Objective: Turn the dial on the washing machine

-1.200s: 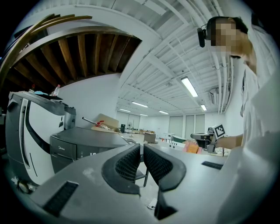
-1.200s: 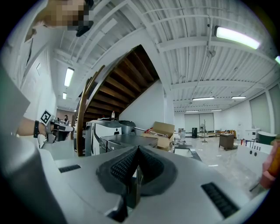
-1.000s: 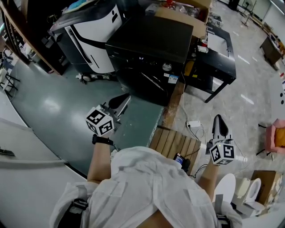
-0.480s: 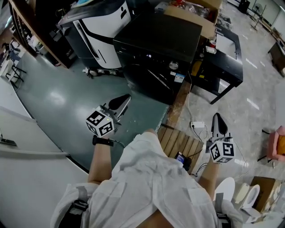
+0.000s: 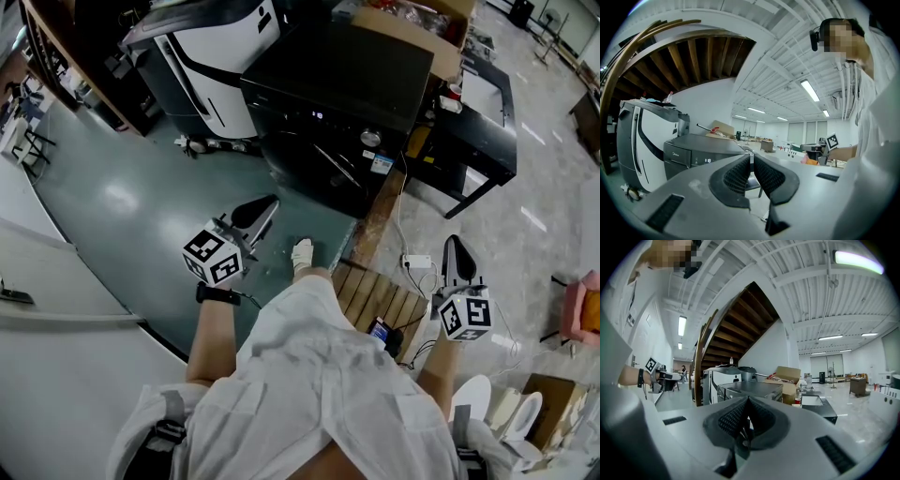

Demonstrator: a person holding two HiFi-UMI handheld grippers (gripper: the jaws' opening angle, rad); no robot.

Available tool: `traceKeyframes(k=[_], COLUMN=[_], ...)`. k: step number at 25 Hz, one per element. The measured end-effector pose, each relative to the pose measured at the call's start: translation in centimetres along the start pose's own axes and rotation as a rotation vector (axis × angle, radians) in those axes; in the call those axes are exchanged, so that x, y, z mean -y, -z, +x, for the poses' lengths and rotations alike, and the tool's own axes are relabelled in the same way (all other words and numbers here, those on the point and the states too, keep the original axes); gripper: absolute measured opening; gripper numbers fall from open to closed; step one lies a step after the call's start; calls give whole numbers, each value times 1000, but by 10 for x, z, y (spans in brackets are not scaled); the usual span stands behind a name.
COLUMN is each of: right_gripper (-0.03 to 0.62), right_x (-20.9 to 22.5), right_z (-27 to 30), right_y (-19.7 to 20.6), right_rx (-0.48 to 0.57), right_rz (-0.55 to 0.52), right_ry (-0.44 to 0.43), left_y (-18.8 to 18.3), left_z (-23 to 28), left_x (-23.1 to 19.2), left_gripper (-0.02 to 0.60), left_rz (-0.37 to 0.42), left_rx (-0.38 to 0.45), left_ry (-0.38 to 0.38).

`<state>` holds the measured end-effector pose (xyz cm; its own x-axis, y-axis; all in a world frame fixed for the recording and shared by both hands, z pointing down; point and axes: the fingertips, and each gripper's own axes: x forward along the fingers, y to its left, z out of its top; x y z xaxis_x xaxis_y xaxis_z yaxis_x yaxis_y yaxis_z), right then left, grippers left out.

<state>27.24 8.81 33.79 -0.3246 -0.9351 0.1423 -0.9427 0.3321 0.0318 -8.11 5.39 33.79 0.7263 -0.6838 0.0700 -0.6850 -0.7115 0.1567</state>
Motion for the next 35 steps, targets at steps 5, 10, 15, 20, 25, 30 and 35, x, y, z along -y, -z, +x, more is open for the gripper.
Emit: traceKeyframes(k=[5, 10, 15, 20, 25, 30, 35], right_gripper=[2, 2, 2, 3, 15, 32, 43], right_x=[-2, -8, -13, -18, -27, -34, -40], right_z=[23, 47, 75, 108, 151, 195, 240], right_y=[-1, 1, 3, 8, 13, 19, 25], right_rx=[-4, -28, -57, -86, -94, -108, -131], right_rz=[-2, -10, -28, -51, -56, -60, -86], right_ry=[-13, -34, -78, -123, -160, -195, -223], left_y=[1, 4, 13, 20, 28, 32, 38], left_z=[10, 21, 39, 61, 86, 107, 119], left_x=[-12, -26, -40, -54, -69, -82, -100], left_gripper=[15, 15, 15, 15, 15, 15, 15], left_rz=[-10, -32, -53, -67, -76, -83, -100], left_rx=[-2, -5, -16, -14, -22, -28, -38], left_ry=[6, 1, 11, 34, 63, 91, 99])
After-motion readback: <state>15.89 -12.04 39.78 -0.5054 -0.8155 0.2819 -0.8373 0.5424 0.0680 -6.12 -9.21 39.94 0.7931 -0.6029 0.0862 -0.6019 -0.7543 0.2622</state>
